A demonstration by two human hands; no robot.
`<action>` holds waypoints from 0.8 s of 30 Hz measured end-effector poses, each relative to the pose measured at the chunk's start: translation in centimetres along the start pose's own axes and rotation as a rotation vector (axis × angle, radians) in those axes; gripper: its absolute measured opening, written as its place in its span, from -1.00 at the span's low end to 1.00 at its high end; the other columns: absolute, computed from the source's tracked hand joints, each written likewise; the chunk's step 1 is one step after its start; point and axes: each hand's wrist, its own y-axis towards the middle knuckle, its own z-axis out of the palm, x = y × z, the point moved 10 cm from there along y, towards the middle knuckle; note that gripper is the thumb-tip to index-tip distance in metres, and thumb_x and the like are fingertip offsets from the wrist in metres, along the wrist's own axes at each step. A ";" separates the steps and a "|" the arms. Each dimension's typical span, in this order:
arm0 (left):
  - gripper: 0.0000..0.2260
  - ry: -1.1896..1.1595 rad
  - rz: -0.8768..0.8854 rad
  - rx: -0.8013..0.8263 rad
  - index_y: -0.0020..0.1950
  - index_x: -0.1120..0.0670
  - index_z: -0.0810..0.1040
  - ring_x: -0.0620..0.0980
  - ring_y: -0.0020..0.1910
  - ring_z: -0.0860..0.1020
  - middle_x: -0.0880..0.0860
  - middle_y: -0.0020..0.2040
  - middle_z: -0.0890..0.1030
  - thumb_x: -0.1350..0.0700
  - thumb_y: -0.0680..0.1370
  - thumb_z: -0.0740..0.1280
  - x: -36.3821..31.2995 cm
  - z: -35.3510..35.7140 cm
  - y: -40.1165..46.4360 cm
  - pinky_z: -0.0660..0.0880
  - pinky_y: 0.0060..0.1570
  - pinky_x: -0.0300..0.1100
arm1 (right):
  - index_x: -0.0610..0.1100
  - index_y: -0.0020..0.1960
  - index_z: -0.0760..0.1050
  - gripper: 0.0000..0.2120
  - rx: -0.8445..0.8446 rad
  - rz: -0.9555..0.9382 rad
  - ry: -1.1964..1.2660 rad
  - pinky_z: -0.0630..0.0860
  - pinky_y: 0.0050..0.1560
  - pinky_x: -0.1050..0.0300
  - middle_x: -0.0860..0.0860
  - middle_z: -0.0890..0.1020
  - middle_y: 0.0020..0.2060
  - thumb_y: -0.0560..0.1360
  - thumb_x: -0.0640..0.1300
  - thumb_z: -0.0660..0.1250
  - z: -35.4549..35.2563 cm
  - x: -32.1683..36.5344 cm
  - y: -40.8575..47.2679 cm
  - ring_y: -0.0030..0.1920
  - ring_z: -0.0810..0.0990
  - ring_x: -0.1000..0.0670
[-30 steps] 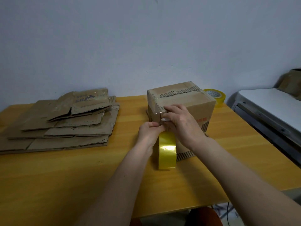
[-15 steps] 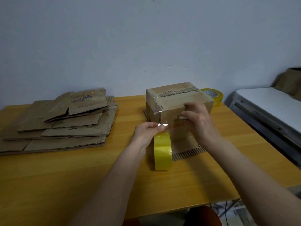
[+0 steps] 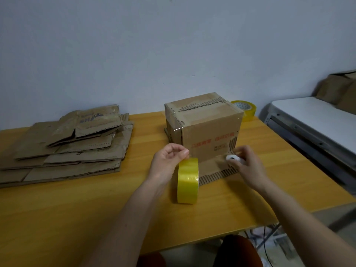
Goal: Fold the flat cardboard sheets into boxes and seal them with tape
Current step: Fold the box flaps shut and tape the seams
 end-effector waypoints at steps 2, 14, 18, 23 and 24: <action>-0.95 -0.003 0.019 -0.008 -0.14 0.04 0.60 -0.14 -0.21 0.60 -0.05 -0.25 0.66 0.17 0.50 0.42 -0.3 0.5 -0.5 0.52 -0.11 -0.20 | -0.09 0.06 0.35 -0.77 -0.105 0.177 0.008 0.42 -0.29 0.15 0.01 0.52 -0.10 0.52 -0.07 0.36 -2.1 -4.2 -0.7 -0.19 0.50 0.09; -0.91 0.027 0.057 -0.074 -0.17 0.03 0.58 -0.21 -0.25 0.56 -0.07 -0.26 0.63 0.18 0.52 0.41 -1.0 4.6 -2.5 0.47 -0.25 -0.40 | 0.02 0.06 0.55 -0.76 -0.094 -0.076 -0.058 0.42 0.11 0.14 0.05 0.52 0.08 0.44 0.08 0.43 -4.1 1.7 -2.9 0.16 0.45 0.00; -0.91 0.070 0.057 -0.059 -0.17 0.01 0.58 -0.23 -0.20 0.59 -0.10 -0.24 0.65 0.15 0.53 0.39 -1.3 5.2 -3.0 0.47 -0.23 -0.43 | 0.03 -0.11 0.63 -0.85 0.192 -0.103 0.474 0.56 -0.04 0.24 0.11 0.69 -0.15 0.41 0.08 0.45 0.6 8.2 -4.5 -0.07 0.63 0.13; -0.84 0.258 0.124 -0.165 -0.07 0.00 0.68 -0.25 -0.05 0.54 -0.12 -0.04 0.62 0.03 0.58 0.31 -2.0 3.6 -4.1 0.39 -0.14 -0.54 | -0.17 -0.25 0.57 -0.84 0.157 0.126 0.729 0.51 -0.27 0.27 0.01 0.64 -0.35 0.47 -0.13 0.41 2.7 7.5 -4.8 -0.28 0.60 0.10; -0.84 0.309 0.137 -0.205 -0.02 0.02 0.69 -0.26 -0.02 0.50 -0.10 0.03 0.56 0.03 0.58 0.31 -2.3 3.2 -4.3 0.37 -0.12 -0.58 | -0.16 -0.27 0.55 -0.82 0.153 0.143 0.739 0.51 -0.24 0.24 0.03 0.64 -0.37 0.48 -0.13 0.40 2.9 7.4 -5.0 -0.29 0.61 0.12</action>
